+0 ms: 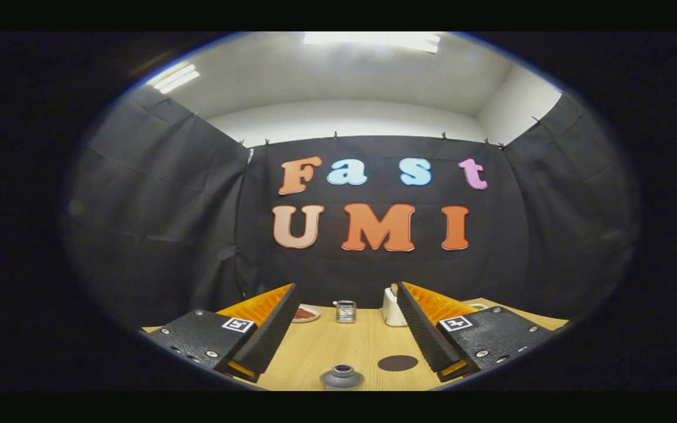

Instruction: Take the bottle from table, then pour the juice into the cup, finally place the bottle on the coaster

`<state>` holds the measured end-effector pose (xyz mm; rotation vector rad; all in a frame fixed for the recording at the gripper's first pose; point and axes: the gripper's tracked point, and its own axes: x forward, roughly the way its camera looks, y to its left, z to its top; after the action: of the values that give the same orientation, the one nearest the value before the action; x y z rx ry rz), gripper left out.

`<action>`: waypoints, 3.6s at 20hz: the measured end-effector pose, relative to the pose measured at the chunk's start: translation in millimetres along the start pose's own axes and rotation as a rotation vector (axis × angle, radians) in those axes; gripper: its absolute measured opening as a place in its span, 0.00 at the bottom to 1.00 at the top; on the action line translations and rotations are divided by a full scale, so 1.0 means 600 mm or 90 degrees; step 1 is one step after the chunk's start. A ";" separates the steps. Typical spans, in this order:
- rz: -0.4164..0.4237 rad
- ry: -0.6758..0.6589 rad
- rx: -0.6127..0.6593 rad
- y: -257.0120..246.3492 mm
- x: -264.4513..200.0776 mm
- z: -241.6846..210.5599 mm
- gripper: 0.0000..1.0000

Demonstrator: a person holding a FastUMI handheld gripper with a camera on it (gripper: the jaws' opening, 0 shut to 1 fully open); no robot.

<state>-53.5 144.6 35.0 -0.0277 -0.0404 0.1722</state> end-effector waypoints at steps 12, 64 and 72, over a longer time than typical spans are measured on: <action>-0.033 0.056 -0.030 0.003 -0.014 -0.087 0.99; -0.024 0.257 0.354 0.000 -0.041 -0.406 0.75; -0.073 0.273 0.524 -0.036 -0.040 -0.416 0.75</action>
<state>-62.7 113.1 -214.7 0.7564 0.4573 0.0561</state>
